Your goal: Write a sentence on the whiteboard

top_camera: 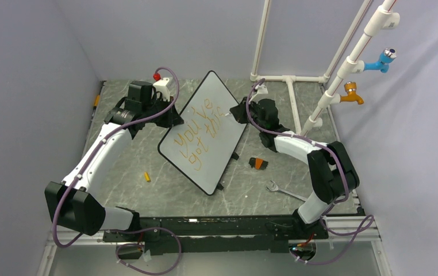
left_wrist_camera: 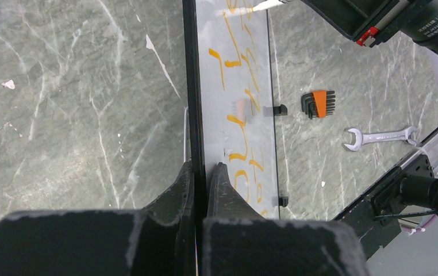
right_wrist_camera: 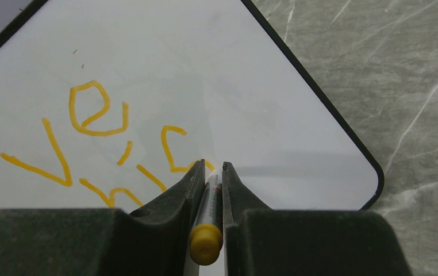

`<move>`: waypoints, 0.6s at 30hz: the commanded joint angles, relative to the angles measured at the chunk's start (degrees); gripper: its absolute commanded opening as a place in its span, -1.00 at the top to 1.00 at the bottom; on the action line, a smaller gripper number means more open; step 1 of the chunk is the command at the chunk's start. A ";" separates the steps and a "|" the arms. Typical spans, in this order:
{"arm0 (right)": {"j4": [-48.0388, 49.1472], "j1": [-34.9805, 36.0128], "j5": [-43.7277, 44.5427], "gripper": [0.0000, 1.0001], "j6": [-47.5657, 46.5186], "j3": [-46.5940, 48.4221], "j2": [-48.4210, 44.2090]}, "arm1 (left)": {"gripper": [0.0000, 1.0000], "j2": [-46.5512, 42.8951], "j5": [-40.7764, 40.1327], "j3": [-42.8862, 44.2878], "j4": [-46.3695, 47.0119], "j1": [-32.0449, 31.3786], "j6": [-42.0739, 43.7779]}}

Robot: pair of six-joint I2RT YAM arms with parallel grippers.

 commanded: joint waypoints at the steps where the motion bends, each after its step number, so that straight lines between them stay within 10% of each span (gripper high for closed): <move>1: -0.67 0.13 0.03 1.00 -0.69 -1.86 -1.86 | 1.00 -0.44 -7.65 -0.28 0.00 -0.29 9.56; 18: -0.42 0.82 -1.52 1.00 0.27 -4.45 -4.17 | 1.00 -0.44 -7.90 -0.23 -0.07 -0.40 9.59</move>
